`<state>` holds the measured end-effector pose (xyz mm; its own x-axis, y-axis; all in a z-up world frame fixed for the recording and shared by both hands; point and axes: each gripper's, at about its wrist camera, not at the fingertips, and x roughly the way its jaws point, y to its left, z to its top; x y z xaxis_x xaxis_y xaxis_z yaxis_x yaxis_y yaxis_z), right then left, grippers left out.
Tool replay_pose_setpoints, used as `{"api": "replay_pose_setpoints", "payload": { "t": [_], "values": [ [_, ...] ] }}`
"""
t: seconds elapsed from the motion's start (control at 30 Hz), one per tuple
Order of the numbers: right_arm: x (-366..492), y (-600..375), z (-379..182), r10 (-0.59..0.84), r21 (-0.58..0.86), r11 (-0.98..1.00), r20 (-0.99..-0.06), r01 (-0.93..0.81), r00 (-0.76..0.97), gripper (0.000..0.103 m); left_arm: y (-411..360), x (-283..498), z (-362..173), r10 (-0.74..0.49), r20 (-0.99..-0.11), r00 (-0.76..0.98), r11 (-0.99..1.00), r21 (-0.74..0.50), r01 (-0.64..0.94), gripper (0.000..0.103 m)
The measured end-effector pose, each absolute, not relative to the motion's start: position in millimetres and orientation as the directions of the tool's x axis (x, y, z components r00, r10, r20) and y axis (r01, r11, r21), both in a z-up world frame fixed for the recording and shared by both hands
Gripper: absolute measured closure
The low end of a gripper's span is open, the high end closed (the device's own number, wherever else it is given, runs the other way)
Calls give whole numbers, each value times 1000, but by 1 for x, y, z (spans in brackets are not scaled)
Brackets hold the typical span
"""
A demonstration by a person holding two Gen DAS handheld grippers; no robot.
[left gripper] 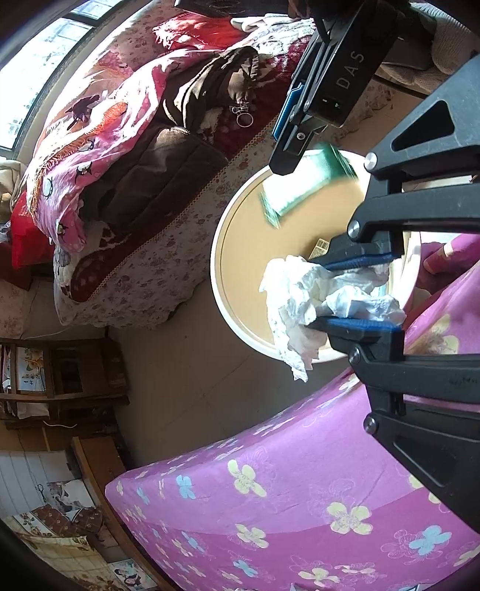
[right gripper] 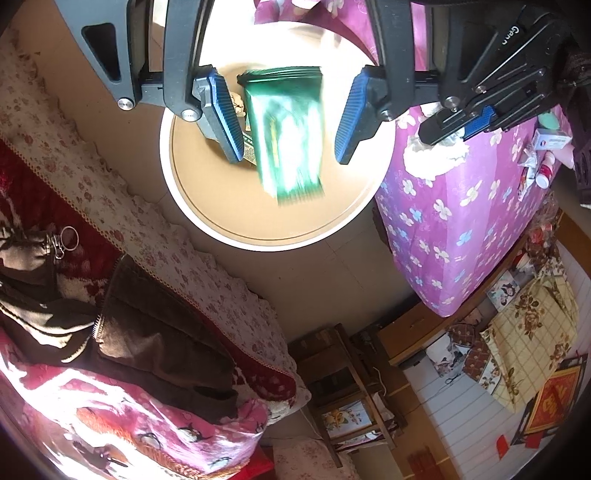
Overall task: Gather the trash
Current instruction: 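Open both tools over the bin to drop tissue and green packet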
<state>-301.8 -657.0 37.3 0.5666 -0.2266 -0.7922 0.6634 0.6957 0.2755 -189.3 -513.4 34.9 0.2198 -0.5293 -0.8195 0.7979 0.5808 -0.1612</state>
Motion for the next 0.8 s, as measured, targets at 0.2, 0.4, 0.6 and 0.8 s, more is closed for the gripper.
{"api": "replay_pose_setpoints", "payload": {
  "t": [0.2,0.4,0.6,0.8],
  "values": [
    [-304,-658,40,-235,285,687,-783,668,576,40,-514,-190,35,-543,-813,211,574,-176,800,61],
    [-304,-658,41,-239,289,679,-782,675,576,40,-511,-188,37,-564,-802,196,578,-214,787,44],
    [-306,-660,40,-240,291,672,-784,681,573,40,-511,-187,36,-560,-805,195,582,-215,784,44],
    [-305,-659,40,-241,286,676,-785,679,570,40,-509,-188,35,-556,-808,195,583,-211,785,43]
  ]
}}
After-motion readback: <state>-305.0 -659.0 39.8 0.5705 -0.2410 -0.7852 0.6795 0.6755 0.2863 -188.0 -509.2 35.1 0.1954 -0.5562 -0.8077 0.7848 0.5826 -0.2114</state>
